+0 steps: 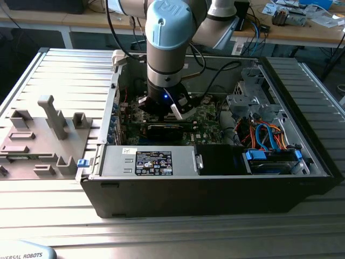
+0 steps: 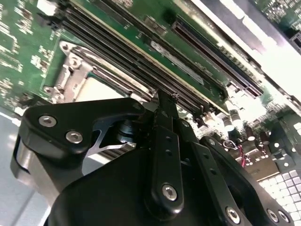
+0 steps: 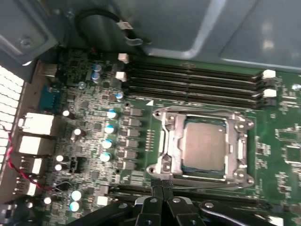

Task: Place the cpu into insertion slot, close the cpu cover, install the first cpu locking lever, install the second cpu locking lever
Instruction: 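Install the second cpu locking lever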

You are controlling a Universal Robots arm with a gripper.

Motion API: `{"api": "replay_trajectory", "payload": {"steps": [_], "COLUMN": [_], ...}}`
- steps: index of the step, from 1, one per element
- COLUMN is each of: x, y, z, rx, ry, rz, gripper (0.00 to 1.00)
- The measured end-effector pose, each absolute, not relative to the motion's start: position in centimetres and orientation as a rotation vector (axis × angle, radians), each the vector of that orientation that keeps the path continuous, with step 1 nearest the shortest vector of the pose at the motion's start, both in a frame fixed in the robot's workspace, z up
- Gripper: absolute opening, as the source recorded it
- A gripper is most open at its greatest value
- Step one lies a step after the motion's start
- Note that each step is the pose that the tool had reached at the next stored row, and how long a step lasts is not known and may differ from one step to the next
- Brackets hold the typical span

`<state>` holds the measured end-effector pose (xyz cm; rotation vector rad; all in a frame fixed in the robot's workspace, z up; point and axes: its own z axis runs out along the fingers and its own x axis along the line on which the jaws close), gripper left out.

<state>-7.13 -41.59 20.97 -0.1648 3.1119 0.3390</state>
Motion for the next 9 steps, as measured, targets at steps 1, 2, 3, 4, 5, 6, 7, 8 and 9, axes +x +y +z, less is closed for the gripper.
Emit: {"api": "replay_trajectory", "payload": {"steps": [1,2,3,4,5,6,7,8,9], "x": [-7.21,-7.26,-7.28,-7.30,-7.34,-7.35,-7.36,-7.37,-7.36], "y": [-41.59,-41.58,-41.55,-41.51,-41.46,-41.42,-41.38,-41.31,-41.14], "z": [20.94,20.91,20.89,20.84,20.72,20.65,20.55,20.49,20.39], "rx": [-0.165,-0.166,-0.166,-0.166,-0.167,-0.167,-0.168,-0.169,-0.171], "ry": [3.112,3.111,3.111,3.111,3.111,3.111,3.111,3.111,3.111], "rz": [0.340,0.343,0.344,0.345,0.345,0.345,0.345,0.344,0.345], "gripper": [0.11,0.11,0.11,0.11,0.11,0.11,0.11,0.11,0.11]}}
